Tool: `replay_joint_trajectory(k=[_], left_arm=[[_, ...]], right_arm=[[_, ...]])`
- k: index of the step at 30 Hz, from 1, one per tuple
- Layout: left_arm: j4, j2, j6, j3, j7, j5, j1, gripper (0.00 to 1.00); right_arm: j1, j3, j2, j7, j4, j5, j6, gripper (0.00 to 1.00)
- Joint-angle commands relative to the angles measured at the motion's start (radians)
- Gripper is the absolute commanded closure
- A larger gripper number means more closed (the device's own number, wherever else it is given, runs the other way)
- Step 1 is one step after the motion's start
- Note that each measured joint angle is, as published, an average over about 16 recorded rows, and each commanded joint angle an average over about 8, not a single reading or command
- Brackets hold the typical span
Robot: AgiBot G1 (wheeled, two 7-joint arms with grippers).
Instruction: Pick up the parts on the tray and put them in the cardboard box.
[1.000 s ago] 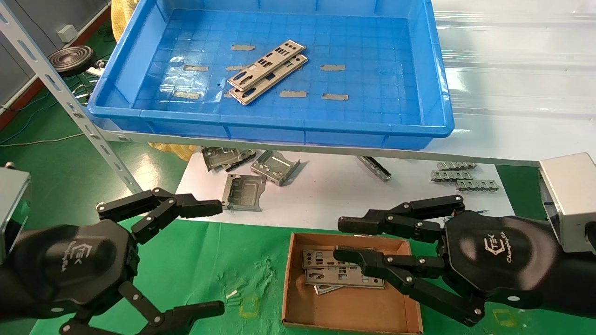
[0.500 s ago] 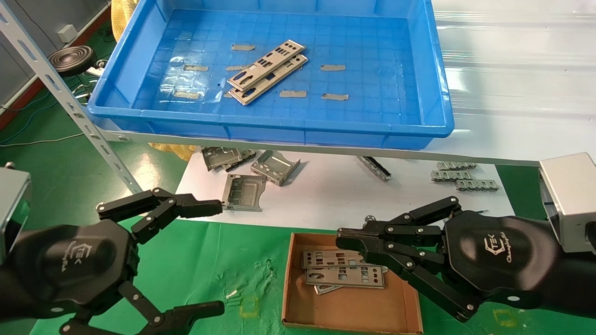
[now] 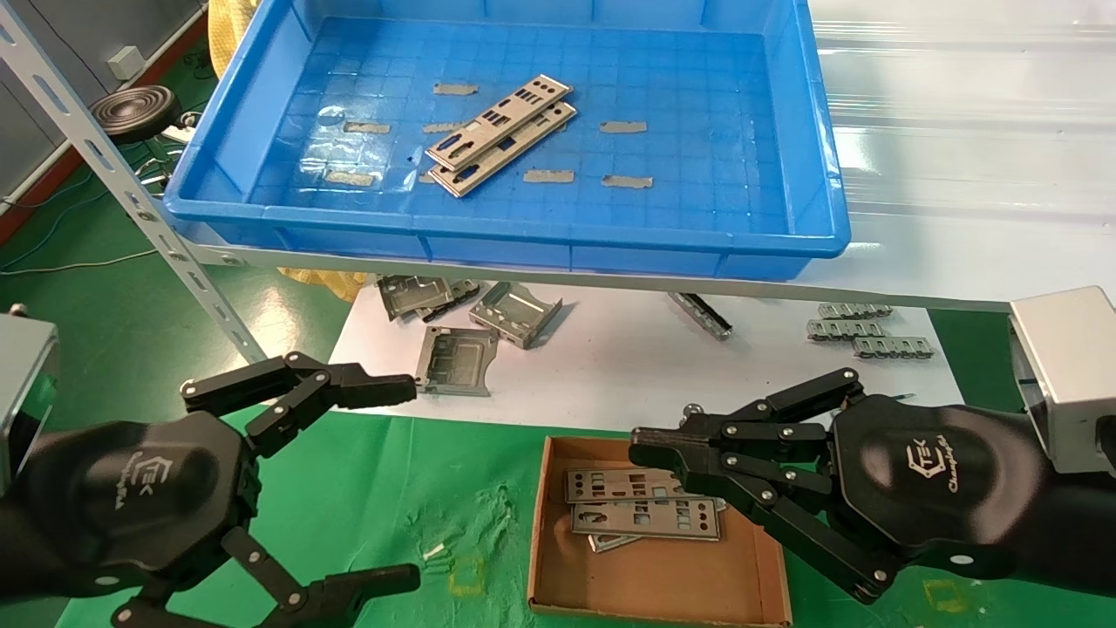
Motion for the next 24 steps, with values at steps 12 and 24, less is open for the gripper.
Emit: replay_joint_trajectory(k=[12,24], left_arm=[[-0.001,0.0,0.0,0.0,0.0,0.0,0.0,0.0],[0.029,0.105,-0.098,0.045,-0.027,0.132,-0.2,0.0]], right_arm=[[0.0,0.0,0.0,0.0,0.0,0.0,0.0,1.0],[0.0,0.0,0.0,0.0,0.0,0.0,0.0,0.57]])
